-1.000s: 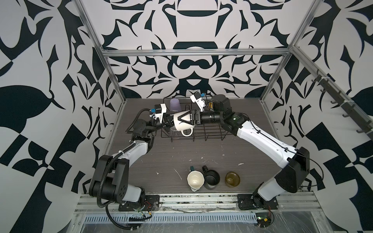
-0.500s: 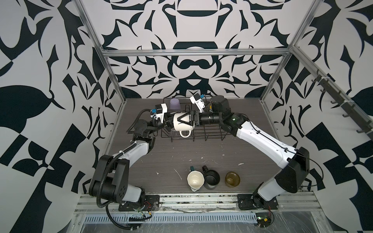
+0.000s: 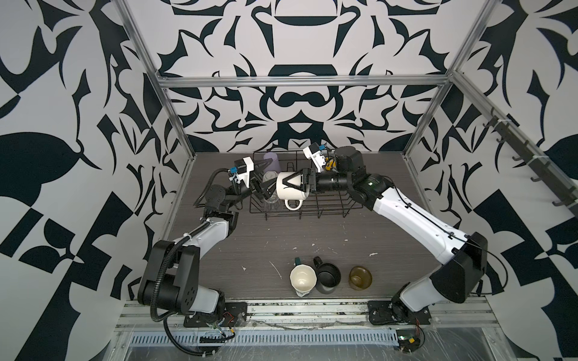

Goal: Load cups into a dish rack
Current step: Place the cup upside down at the dish rack.

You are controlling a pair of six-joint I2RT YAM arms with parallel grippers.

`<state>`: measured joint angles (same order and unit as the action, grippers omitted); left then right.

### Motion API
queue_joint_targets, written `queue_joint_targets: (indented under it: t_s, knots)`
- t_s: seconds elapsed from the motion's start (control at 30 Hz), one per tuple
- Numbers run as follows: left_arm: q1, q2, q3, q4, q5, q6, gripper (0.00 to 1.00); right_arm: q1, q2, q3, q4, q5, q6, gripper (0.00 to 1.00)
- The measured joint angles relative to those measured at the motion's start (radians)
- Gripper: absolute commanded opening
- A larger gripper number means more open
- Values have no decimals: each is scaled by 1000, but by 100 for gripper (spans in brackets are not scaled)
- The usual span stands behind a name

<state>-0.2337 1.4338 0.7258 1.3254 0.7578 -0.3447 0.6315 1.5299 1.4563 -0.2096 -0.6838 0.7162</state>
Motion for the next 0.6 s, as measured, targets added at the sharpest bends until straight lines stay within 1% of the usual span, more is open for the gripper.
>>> queue_joint_targets:
  t_s: [0.07,0.23,0.33,0.47,0.53,0.6]
  knots:
    - [6,-1,-2,-2,-10,3,99,-6,-8,-5,-10,0,-1,0]
    - [21,-40,-17,-28,-62,18,99,-50,-34,-24,-66,10,-10,0]
    - [26,-102,-17,-79,-103,46,99,-96,-37,-38,-127,17,-19,0]
    - [27,-209,-7,-214,-169,93,99,-155,-36,-41,-200,34,-49,0]
    - [26,-259,21,-323,-217,113,99,-180,-29,-32,-237,44,-76,0]
    - [26,-306,72,-472,-277,130,99,-202,-9,-9,-284,64,-114,0]
